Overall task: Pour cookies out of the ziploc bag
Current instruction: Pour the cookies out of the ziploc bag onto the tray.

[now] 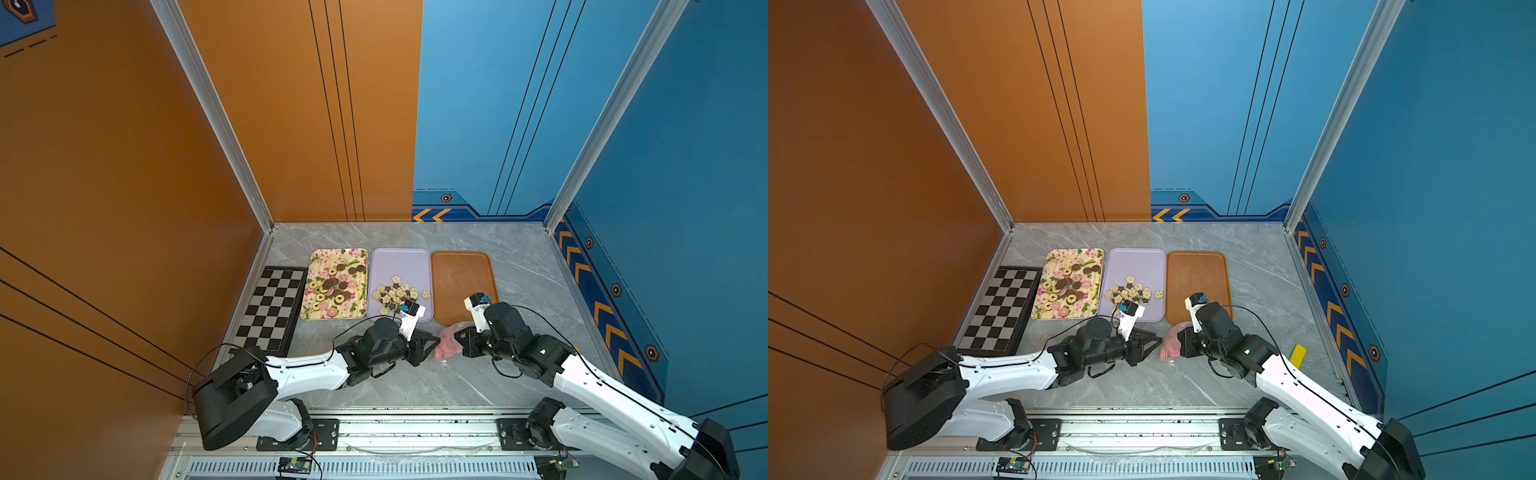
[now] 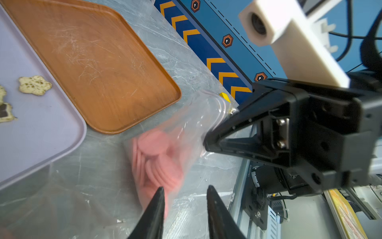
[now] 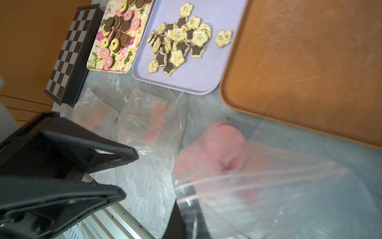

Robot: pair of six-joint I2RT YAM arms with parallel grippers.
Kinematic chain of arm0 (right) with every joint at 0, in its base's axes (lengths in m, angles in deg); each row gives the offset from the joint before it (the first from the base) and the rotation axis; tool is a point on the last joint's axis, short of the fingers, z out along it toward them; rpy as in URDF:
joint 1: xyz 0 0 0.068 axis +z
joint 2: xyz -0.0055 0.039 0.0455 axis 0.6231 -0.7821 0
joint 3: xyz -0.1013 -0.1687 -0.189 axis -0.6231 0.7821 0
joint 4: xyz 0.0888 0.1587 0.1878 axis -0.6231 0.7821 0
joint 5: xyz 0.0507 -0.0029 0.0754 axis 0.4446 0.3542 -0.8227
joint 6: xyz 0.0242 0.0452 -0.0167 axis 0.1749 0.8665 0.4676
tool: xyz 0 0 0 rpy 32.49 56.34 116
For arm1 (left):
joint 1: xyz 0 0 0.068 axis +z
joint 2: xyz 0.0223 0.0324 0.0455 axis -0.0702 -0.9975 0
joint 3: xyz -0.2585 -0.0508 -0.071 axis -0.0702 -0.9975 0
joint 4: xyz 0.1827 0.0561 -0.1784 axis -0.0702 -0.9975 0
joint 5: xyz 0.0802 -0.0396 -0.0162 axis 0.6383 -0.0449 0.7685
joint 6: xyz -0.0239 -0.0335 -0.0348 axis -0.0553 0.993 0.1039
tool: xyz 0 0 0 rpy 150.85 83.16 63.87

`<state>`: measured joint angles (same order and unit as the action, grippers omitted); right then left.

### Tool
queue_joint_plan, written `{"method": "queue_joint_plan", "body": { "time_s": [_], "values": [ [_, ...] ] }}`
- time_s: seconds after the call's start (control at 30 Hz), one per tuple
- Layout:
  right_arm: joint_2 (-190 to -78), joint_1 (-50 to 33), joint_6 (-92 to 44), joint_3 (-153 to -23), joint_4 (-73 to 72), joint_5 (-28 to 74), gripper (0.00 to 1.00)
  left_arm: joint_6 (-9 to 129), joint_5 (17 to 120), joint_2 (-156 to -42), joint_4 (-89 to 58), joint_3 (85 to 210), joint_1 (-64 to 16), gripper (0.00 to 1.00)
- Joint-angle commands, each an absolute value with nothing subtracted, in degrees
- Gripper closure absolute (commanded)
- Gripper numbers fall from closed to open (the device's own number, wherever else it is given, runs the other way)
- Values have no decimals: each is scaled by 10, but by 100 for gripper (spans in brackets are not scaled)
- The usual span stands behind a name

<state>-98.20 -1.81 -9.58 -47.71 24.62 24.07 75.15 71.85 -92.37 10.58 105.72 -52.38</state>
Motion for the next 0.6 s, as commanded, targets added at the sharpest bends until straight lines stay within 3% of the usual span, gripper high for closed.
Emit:
{"method": "queue_joint_plan", "body": {
  "time_s": [0.0,0.33,0.57],
  "values": [
    [-981,-50,-99,-499,295,184,100,737,790,-913,-56,1090,-555,63],
    [-1001,-64,-129,-544,317,141,100,737,787,-1010,-131,1163,-572,59],
    [-977,-68,-146,-589,360,124,100,729,767,-973,-98,1134,-547,58]
  ]
}}
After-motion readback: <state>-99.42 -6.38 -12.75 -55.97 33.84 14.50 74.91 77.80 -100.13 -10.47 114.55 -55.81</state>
